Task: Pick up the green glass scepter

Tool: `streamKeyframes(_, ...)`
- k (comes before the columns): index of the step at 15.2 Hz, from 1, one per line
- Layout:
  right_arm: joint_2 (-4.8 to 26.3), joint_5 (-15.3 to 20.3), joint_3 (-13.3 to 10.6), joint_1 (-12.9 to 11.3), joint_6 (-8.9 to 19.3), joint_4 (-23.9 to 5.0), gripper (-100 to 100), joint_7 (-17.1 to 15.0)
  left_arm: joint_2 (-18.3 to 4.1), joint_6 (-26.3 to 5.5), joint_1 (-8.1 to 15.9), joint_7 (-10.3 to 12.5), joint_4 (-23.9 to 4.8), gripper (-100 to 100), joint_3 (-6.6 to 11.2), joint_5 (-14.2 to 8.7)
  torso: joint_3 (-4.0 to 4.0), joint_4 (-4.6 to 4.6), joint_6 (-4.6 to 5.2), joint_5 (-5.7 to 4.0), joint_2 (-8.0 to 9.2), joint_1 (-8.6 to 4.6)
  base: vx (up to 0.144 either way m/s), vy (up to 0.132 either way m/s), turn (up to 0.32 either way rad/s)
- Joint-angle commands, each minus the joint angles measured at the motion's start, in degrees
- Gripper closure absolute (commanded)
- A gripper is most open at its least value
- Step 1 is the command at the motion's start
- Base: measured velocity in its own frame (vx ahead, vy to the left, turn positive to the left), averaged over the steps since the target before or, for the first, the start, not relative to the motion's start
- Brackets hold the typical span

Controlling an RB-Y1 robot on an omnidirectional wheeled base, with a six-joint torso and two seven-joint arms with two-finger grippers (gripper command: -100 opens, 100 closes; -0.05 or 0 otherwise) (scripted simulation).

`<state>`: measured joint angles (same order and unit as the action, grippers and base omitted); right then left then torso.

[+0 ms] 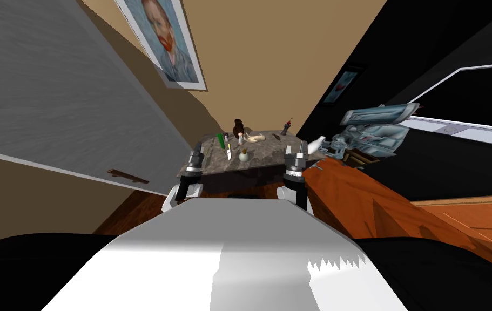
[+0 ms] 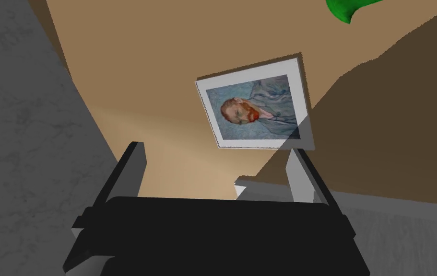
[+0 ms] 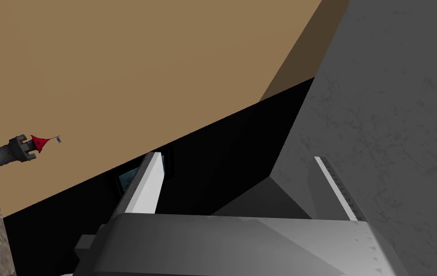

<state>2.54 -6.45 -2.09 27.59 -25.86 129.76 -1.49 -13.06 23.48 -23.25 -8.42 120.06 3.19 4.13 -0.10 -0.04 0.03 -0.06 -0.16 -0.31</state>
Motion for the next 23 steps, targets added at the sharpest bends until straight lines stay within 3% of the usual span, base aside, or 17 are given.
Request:
streamKeyframes(1,0.0,0.0,0.0,0.0,0.0,0.0,0,0.0,-1.5,-1.5,1.2,-1.6,-2.7,-100,1.15,1.4,0.00,0.00,0.00,0.00,0.00,0.00,0.029,-0.078,-0.104)
streamKeyframes(5,0.0,0.0,0.0,0.0,0.0,0.0,0,0.0,-2.5,-2.8,2.6,-3.1,-5.7,-100,2.13,2.9,0.03,0.01,-0.01,0.01,0.05,0.06,0.022,-0.058,-0.071)
streamKeyframes(9,0.0,0.0,0.0,0.0,0.0,0.0,0,0.0,-4.3,-5.4,5.5,-6.3,-12.1,-100,4.16,6.0,-0.01,0.00,0.01,0.01,-0.03,0.06,0.039,-0.065,-0.111)
streamKeyframes(13,0.0,0.0,0.0,0.0,0.0,0.0,0,0.0,-5.1,-6.7,7.0,-8.0,-15.3,-100,5.20,7.6,0.01,0.00,-0.01,0.00,0.01,0.03,0.029,-0.063,-0.074)
streamKeyframes(16,0.0,0.0,0.0,0.0,0.0,0.0,0,0.0,-6.2,-8.6,9.2,-10.4,-19.8,-100,6.72,9.9,0.03,0.02,-0.01,0.01,0.05,0.07,0.026,-0.058,-0.098)
streamKeyframes(21,0.0,0.0,0.0,0.0,0.0,0.0,0,0.0,-6.8,-9.9,10.6,-12.0,-23.0,-100,7.70,11.4,0.03,0.01,-0.02,0.01,0.04,0.11,0.030,-0.047,-0.061)
streamKeyframes(23,0.0,0.0,0.0,0.0,0.0,0.0,0,0.0,-7.4,-11.1,11.9,-13.4,-25.9,-100,8.62,12.8,0.04,0.02,-0.02,0.03,0.06,0.14,0.027,-0.042,-0.076)
